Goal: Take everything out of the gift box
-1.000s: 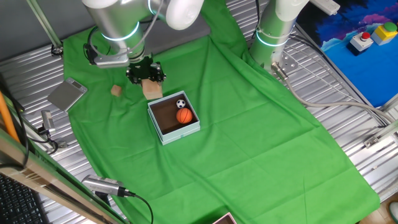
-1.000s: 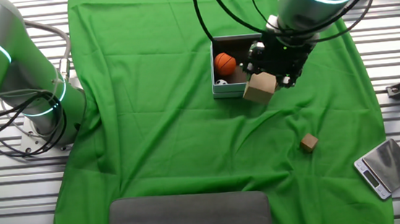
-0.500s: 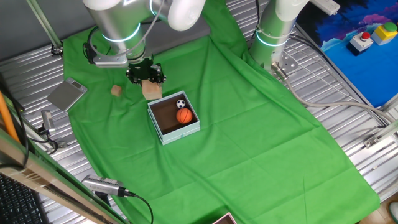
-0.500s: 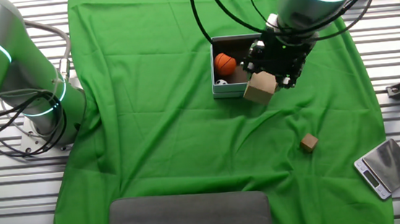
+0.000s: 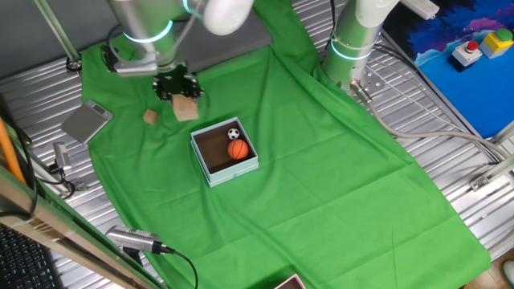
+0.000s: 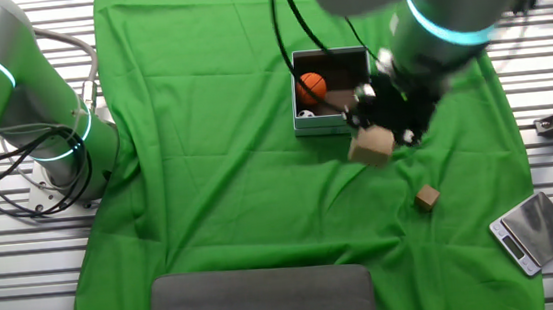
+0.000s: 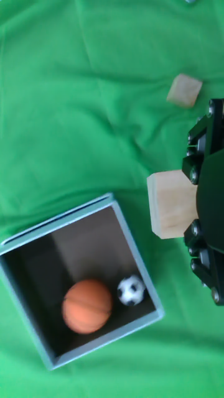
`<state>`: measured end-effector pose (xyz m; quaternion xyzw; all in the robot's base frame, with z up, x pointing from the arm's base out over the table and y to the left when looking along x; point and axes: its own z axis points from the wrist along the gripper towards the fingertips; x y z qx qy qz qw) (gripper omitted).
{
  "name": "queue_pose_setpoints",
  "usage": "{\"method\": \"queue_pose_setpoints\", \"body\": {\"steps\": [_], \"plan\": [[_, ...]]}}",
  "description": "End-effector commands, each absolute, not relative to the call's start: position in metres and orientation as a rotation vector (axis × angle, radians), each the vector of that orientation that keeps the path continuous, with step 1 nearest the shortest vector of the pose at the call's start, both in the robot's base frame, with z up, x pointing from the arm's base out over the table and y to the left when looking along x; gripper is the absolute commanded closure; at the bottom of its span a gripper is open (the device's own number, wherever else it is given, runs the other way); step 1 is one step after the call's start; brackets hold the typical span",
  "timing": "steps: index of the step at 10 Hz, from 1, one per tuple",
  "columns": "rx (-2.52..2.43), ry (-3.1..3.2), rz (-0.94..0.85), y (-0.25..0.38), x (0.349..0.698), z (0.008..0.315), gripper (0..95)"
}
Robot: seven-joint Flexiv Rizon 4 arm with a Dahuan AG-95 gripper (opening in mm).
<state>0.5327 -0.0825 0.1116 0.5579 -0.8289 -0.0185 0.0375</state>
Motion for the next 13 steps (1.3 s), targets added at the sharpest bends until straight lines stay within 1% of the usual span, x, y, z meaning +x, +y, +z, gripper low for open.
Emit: {"method": "queue_pose_setpoints", "body": {"steps": [1,2,5,13], "plan": [[1.767,-2.535,-0.042,-0.099,0.538,0.098,95.0],[1.787,-2.530,-0.035,-0.106,0.543,0.089,95.0],[1.842,-2.516,-0.018,-0.114,0.553,0.075,95.0],[1.904,-2.491,-0.010,-0.125,0.561,0.058,95.0]]}}
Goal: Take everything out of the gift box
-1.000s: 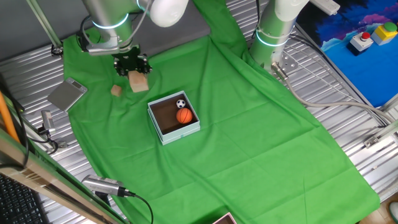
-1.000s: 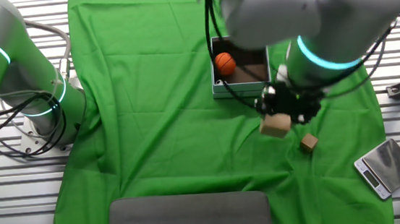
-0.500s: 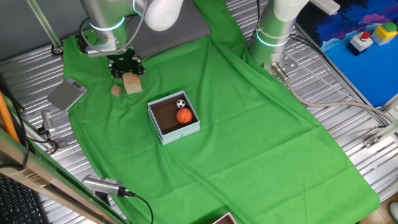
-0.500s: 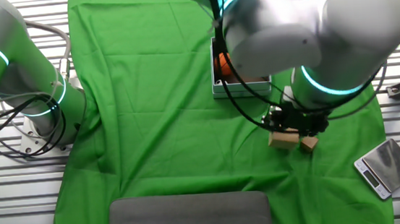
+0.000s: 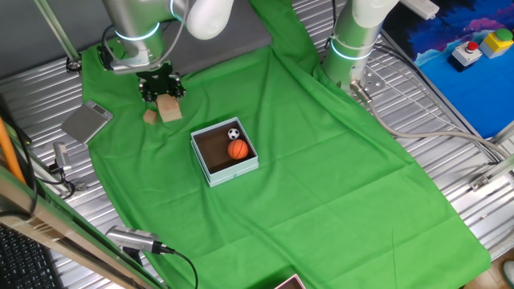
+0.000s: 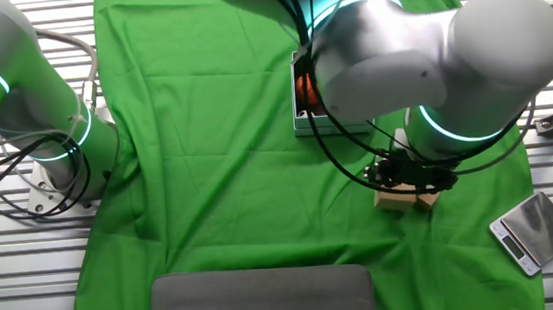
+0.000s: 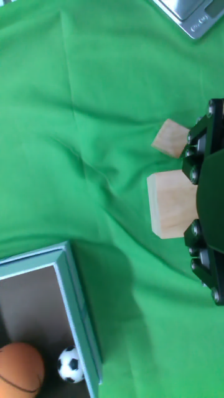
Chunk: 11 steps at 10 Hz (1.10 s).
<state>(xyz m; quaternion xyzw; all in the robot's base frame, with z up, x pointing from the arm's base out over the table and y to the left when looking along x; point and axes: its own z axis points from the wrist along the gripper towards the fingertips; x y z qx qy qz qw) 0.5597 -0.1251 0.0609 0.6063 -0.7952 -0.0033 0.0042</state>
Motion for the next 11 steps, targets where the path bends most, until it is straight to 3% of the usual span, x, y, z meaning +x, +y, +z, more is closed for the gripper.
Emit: {"method": "queue_pose_setpoints", "body": {"steps": [1,4,5,6,11], "plan": [[1.907,-2.491,-0.006,-0.1253,0.5608,0.0560,95.0],[1.911,-2.485,-0.010,-0.1255,0.5613,0.0519,95.0],[1.931,-2.466,-0.014,-0.1253,0.5613,0.0516,76.0],[1.956,-2.446,-0.014,-0.1253,0.5613,0.0514,19.0],[1.956,-2.446,-0.014,-0.1253,0.5613,0.0514,19.0]]}}
